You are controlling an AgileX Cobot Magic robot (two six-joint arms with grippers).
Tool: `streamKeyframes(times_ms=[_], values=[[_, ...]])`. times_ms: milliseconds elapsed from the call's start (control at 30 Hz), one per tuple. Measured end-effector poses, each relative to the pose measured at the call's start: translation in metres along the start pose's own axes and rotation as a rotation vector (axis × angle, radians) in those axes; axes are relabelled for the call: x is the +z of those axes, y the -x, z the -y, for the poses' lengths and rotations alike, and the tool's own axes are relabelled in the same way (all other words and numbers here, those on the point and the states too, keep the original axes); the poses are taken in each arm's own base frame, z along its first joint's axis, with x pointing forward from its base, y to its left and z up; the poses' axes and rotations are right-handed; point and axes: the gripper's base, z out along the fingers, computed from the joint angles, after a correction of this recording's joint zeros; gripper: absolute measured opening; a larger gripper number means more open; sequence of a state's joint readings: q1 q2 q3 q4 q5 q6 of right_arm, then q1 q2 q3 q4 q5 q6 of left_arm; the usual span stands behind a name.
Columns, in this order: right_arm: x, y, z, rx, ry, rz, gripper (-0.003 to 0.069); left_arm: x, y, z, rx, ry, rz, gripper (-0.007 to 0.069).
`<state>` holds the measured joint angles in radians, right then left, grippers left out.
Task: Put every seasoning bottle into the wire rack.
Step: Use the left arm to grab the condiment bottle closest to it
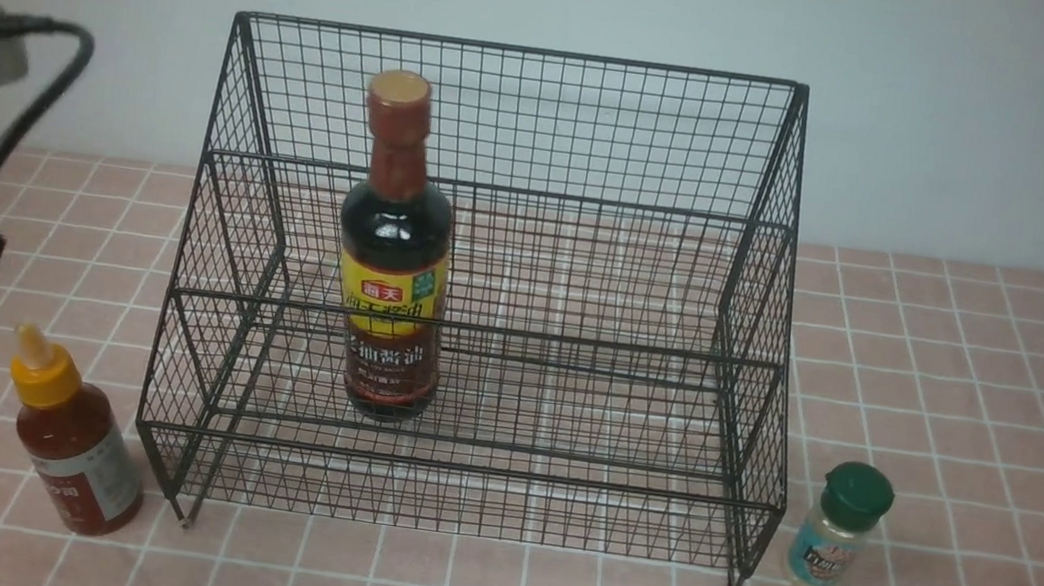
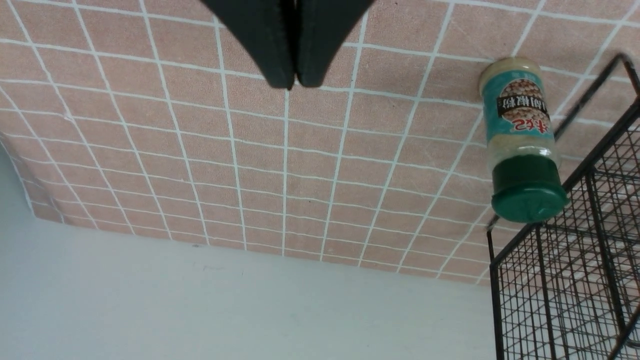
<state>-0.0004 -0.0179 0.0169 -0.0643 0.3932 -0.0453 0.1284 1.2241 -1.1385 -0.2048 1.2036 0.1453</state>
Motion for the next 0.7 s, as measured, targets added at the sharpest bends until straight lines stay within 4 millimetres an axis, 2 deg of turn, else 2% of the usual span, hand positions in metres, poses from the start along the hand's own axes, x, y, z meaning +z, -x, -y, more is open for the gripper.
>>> streamKeyframes(times_ms=[133, 200, 400, 467, 567, 700], values=[[0.000, 0.000, 0.000, 0.000, 0.000, 0.000, -0.0014, 0.001, 0.005, 0.004, 0.132, -0.046, 0.047, 0.0023], [0.000, 0.000, 0.000, 0.000, 0.000, 0.000, -0.0014, 0.003, 0.009, 0.003, 0.219, -0.038, 0.071, 0.0049], [0.000, 0.000, 0.000, 0.001, 0.000, 0.000, -0.0014, 0.016, 0.019, -0.003, 0.269, 0.001, 0.082, 0.0197], [0.000, 0.000, 0.000, 0.001, 0.000, 0.000, -0.0014, 0.025, 0.022, -0.005, 0.265, 0.001, 0.058, 0.0286], [0.000, 0.000, 0.000, 0.001, 0.000, 0.000, -0.0014, 0.037, 0.025, -0.006, 0.276, 0.001, 0.021, 0.0378], [0.000, 0.000, 0.000, 0.001, 0.000, 0.000, -0.0014, 0.053, 0.029, -0.005, 0.319, 0.056, -0.032, 0.0435]])
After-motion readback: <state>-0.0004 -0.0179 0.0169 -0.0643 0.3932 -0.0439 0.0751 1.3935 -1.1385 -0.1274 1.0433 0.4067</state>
